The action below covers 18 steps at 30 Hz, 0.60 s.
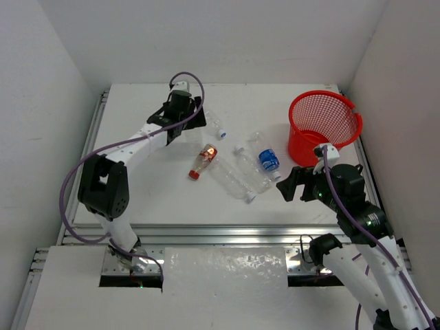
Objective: Put the plastic bottles in the bin
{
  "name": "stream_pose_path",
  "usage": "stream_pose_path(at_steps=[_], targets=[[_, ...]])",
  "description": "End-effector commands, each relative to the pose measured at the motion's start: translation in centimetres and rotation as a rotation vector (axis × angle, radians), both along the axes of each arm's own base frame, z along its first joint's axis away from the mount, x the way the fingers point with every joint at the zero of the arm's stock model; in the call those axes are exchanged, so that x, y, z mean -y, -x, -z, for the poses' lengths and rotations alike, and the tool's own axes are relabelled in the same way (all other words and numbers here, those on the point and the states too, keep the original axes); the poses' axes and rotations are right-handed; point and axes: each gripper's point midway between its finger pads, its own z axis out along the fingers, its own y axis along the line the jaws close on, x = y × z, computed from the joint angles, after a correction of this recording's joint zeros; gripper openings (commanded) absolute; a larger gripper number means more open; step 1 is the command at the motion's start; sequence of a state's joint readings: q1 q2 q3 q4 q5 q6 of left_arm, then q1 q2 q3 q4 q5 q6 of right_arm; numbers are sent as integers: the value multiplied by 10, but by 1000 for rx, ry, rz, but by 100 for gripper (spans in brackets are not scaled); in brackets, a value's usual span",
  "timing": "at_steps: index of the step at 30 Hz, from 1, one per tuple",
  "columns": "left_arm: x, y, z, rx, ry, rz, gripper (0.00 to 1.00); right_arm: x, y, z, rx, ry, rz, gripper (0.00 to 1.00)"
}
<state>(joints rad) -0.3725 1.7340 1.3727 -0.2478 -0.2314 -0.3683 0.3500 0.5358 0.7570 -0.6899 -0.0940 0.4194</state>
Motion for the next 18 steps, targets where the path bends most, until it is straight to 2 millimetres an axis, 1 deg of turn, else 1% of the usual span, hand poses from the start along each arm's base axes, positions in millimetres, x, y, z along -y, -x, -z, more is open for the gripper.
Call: stream_pose_path(at_steps=[1, 4, 5, 6, 7, 8, 11, 12, 13, 14, 15, 16, 17, 18], targets=[[-10, -10, -10, 24, -45, -42, 71, -5, -2, -19, 55, -14, -31, 99], [-7, -10, -13, 41, -34, -27, 51, -6, -2, -17, 48, -13, -33, 99], [-7, -11, -14, 43, -38, -26, 42, -6, -2, -17, 50, -15, -36, 99], [-8, -11, -15, 37, -44, -29, 27, -7, -2, -16, 47, -14, -37, 99], [-9, -11, -15, 34, -51, -33, 22, -7, -3, -16, 45, -15, -37, 99], [-11, -11, -16, 31, -56, -40, 21, -7, -3, -16, 46, -17, -36, 99], [-17, -7, -32, 55, -63, -63, 16, -7, -4, -14, 42, -17, -35, 99], [-20, -3, -43, 74, -59, -69, 12, -8, -5, -14, 40, -18, -38, 99], [-24, -1, -50, 83, -64, -85, 11, -9, -5, -14, 38, -22, -41, 99], [-26, 4, -56, 83, -63, -86, 8, -12, -6, -15, 38, -28, -52, 99], [-26, 11, -75, 113, -46, -78, 7, -20, -4, -18, 39, -51, -94, 99], [-21, 18, -85, 121, -15, -55, 7, -26, -2, -21, 48, -65, -130, 99], [-18, 28, -89, 111, 5, -37, 7, -35, -5, -31, 91, -99, -174, 99], [-15, 41, -109, 144, 47, -7, 7, -44, -4, -37, 109, -131, -222, 99]])
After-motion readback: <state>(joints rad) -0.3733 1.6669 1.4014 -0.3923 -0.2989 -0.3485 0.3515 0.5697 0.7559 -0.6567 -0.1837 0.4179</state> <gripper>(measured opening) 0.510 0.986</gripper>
